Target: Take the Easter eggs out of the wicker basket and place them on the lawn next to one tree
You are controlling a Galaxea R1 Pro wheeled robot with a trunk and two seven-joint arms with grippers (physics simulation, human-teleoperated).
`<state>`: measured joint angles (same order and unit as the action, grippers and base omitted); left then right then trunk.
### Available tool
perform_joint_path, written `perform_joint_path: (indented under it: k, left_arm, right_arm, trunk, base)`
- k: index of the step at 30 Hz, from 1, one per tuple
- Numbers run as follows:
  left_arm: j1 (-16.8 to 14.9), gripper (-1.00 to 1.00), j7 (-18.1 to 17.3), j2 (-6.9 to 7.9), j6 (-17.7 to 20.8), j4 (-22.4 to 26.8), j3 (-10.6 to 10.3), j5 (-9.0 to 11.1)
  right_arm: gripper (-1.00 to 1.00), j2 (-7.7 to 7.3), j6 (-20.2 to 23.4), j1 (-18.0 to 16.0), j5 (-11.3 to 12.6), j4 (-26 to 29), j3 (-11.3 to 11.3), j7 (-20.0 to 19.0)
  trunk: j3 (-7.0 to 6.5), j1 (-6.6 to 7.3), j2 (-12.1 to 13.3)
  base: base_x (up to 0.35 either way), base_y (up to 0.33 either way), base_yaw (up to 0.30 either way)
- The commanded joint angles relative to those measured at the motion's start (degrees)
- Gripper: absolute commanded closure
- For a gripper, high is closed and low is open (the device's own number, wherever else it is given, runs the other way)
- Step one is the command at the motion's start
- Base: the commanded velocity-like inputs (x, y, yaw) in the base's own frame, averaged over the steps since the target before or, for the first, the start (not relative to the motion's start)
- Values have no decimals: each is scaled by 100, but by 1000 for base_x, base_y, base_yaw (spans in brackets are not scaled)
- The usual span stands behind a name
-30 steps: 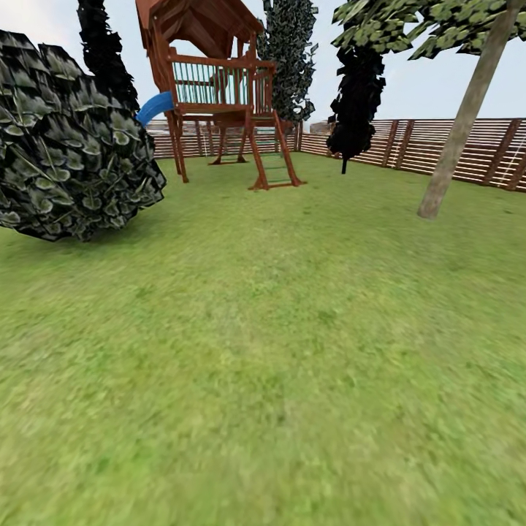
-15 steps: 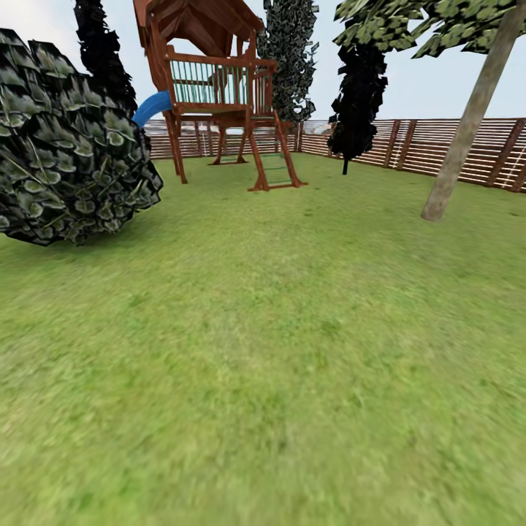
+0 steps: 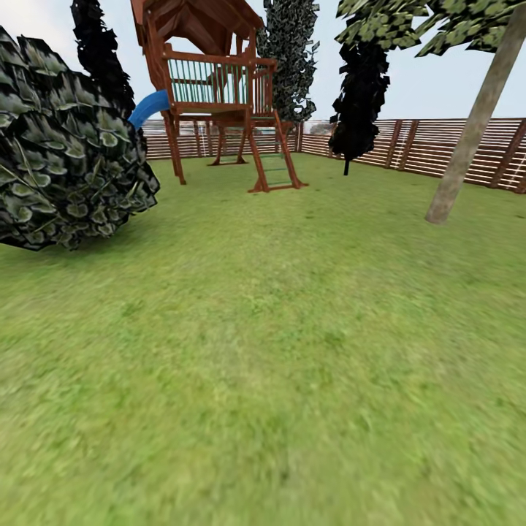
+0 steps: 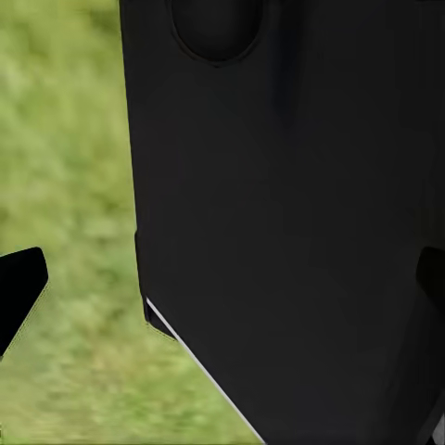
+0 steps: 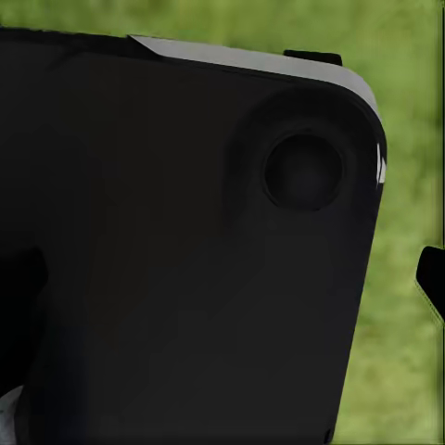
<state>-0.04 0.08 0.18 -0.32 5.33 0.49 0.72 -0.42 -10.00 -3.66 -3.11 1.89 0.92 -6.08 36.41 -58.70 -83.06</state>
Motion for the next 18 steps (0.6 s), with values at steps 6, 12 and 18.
perform_joint_path:
  k: [6, 12, 18]
  left_arm:
    - [3, -100, 1, 0, -3, 3, 4, 8]
    - [2, -100, 1, 0, -3, 3, 5, 8]
    - [0, -100, 1, 0, -3, 3, 4, 8]
  right_arm:
    - [-100, -2, -18, -3, -32, -4, 5, -7]
    - [-100, -2, -19, -3, -32, -4, 5, -7]
    - [-100, -2, -19, -3, -32, -4, 5, -7]
  trunk:
    - [4, -3, -2]
    - [4, -3, -2]
    - [4, -3, -2]
  base:
    - [320, 0, 0]
    - [320, 0, 0]
    - [321, 0, 0]
